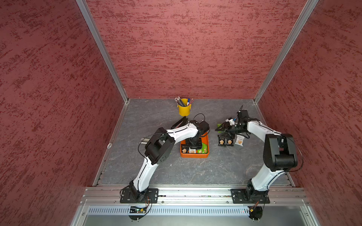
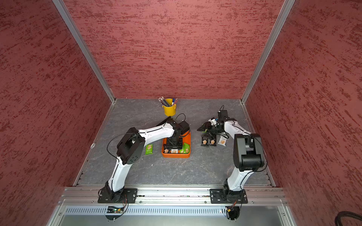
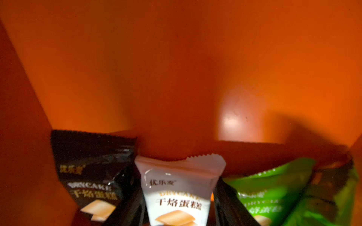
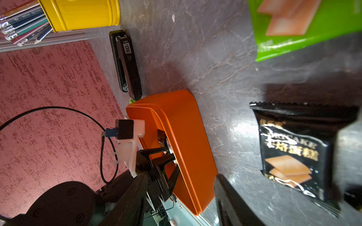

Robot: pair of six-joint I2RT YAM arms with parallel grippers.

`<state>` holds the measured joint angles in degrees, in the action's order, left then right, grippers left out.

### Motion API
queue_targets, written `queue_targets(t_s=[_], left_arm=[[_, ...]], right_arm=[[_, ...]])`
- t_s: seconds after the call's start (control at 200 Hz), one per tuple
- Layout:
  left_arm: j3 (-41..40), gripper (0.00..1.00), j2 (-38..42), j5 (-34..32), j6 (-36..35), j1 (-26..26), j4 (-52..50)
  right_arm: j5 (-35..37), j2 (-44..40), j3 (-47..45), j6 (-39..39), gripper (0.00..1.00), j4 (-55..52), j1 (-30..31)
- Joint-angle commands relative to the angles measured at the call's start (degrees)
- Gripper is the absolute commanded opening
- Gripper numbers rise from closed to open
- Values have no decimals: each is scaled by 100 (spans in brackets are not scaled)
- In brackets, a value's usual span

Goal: Take the cookies out of the storage box
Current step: Pick up the cookie from the storage box.

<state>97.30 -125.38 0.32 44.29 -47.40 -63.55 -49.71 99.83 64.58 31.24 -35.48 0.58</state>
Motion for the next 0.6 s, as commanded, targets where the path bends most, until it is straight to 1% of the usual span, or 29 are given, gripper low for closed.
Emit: queue_targets(t_s=[0.0, 0.035, 0.065, 0.26, 0.596], left_arm=[[55, 48, -112, -47, -119, 54, -4], [36, 45, -86, -57, -133, 59, 13], [21, 44, -51, -73, -147, 64, 26], [39, 45, 302, -109, -167, 167, 53], [-102, 46, 1285, 0, -284, 487, 165]], right_arm=[[135, 2, 187, -31, 59, -62, -41], [146, -8, 187, -18, 59, -64, -44], [161, -25, 187, -17, 59, -64, -41], [196, -70, 218, 146, 59, 30, -41], [321, -208, 251, 600, 59, 380, -38]])
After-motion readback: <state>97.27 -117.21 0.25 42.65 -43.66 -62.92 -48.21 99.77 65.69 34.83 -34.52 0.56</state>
